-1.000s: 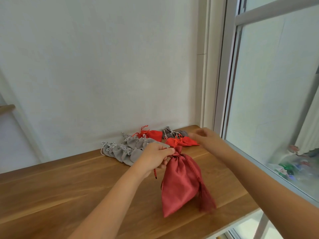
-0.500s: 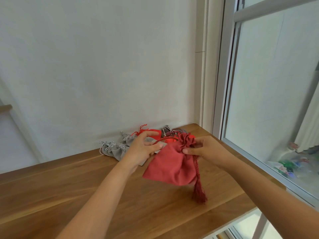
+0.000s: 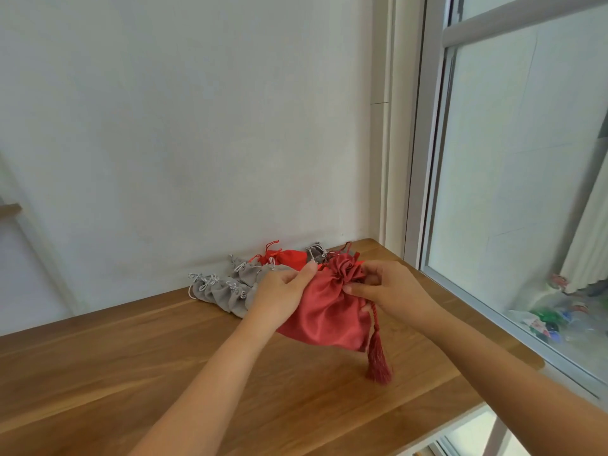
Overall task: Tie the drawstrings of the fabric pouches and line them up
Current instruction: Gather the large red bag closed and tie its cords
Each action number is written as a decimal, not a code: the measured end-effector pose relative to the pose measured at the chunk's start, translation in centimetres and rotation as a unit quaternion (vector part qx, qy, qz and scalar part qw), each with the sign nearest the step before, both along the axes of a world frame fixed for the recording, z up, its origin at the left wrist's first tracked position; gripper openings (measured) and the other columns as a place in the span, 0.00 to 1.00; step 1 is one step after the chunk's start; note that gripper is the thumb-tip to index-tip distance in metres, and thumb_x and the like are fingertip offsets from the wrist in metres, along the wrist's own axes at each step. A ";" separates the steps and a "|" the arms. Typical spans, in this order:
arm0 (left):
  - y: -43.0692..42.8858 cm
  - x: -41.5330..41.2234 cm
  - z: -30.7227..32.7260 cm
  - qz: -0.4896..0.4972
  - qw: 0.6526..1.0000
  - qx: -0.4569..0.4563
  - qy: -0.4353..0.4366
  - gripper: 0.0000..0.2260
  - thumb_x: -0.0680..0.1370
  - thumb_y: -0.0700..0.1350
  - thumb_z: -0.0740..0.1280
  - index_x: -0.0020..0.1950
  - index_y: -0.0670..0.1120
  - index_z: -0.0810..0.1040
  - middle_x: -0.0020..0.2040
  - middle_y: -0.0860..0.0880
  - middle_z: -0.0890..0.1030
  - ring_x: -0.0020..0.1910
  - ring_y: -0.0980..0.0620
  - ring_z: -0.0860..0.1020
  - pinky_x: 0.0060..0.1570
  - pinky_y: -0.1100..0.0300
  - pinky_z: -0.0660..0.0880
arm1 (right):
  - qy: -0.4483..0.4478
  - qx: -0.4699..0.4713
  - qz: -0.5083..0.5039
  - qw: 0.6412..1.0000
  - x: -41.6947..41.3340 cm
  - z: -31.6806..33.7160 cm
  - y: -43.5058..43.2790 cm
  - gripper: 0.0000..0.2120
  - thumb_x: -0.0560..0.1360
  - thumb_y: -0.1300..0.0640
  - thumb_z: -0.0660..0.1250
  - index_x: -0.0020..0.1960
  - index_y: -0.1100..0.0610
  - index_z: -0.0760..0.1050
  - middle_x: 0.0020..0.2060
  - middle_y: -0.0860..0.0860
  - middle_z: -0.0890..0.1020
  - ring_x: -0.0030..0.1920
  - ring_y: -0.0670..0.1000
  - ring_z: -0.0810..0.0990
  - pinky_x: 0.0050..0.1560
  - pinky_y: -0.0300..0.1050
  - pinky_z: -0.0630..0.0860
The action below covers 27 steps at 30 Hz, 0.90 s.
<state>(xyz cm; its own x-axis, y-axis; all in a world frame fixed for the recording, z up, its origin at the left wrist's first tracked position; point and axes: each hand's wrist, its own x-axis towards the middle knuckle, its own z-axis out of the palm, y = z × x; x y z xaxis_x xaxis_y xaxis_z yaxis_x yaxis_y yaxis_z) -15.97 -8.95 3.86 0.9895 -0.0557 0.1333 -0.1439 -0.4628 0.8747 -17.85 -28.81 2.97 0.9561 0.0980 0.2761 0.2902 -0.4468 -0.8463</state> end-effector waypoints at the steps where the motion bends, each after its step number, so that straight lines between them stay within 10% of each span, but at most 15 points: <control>1: -0.3 -0.2 0.1 -0.005 1.000 -0.017 0.023 0.24 0.77 0.60 0.64 0.38 0.39 0.77 0.36 0.45 0.74 0.37 0.51 0.72 0.37 0.61 0.65 | -0.019 -0.010 -0.002 1.000 -0.2 0.1 0.3 0.08 0.71 0.59 0.74 0.49 0.58 0.81 0.38 0.54 0.85 0.35 0.51 0.84 0.43 0.45 0.81; 7: -1.3 -0.7 0.1 -0.054 0.966 -0.243 0.075 0.08 0.77 0.42 0.68 0.48 0.38 0.84 0.46 0.41 0.85 0.43 0.50 0.81 0.45 0.62 0.77 | -0.154 -0.115 -0.017 0.981 -0.5 -0.5 1.6 0.07 0.72 0.56 0.73 0.46 0.58 0.79 0.37 0.52 0.83 0.39 0.52 0.81 0.44 0.55 0.77; 11: -1.2 -0.4 0.2 -0.060 0.960 -0.273 0.024 0.07 0.79 0.40 0.66 0.46 0.42 0.84 0.42 0.47 0.85 0.41 0.56 0.82 0.42 0.69 0.75 | -0.206 -0.128 0.023 0.970 -0.9 0.0 1.4 0.08 0.75 0.62 0.68 0.53 0.55 0.80 0.39 0.39 0.80 0.43 0.38 0.78 0.44 0.30 0.71; 16: -0.7 -0.1 0.3 -0.102 0.951 -0.292 -0.016 0.11 0.80 0.36 0.62 0.45 0.45 0.82 0.41 0.51 0.85 0.44 0.56 0.82 0.46 0.65 0.77 | -0.244 -0.156 -0.006 0.957 -1.1 -1.8 0.5 0.13 0.78 0.62 0.65 0.62 0.52 0.74 0.53 0.39 0.78 0.54 0.34 0.75 0.55 0.27 0.70; 23: 0.8 0.3 -1.9 -0.185 0.950 0.165 -0.189 0.06 0.78 0.40 0.66 0.47 0.42 0.83 0.46 0.52 0.80 0.50 0.59 0.73 0.62 0.77 0.53 | -0.080 -0.254 0.045 0.963 -0.8 -4.5 -0.9 0.16 0.75 0.65 0.64 0.60 0.52 0.70 0.52 0.46 0.82 0.51 0.44 0.80 0.52 0.38 0.75; 25: 1.0 0.1 -2.7 -0.224 0.944 0.179 -0.161 0.05 0.78 0.41 0.67 0.45 0.42 0.83 0.47 0.51 0.81 0.49 0.60 0.74 0.67 0.76 0.45 | -0.081 -0.287 0.057 0.953 -0.8 -5.1 -1.3 0.16 0.74 0.66 0.62 0.59 0.54 0.73 0.53 0.47 0.81 0.53 0.48 0.79 0.53 0.39 0.74; 27: 1.1 -0.2 -3.7 -0.268 0.946 0.141 -0.115 0.04 0.76 0.42 0.69 0.44 0.49 0.84 0.48 0.50 0.83 0.51 0.57 0.77 0.68 0.66 0.60 | -0.079 -0.311 0.060 0.945 -0.9 -5.5 -1.7 0.15 0.73 0.67 0.62 0.57 0.55 0.74 0.53 0.48 0.80 0.54 0.50 0.78 0.53 0.40 0.72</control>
<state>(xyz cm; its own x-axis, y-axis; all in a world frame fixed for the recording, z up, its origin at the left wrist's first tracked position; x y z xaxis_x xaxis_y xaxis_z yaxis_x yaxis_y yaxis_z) -16.14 -7.85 0.17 0.7554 -0.6073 0.2460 -0.5954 -0.4794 0.6447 -18.76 -30.46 -2.51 0.8796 0.3934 0.2673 0.4709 -0.7994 -0.3730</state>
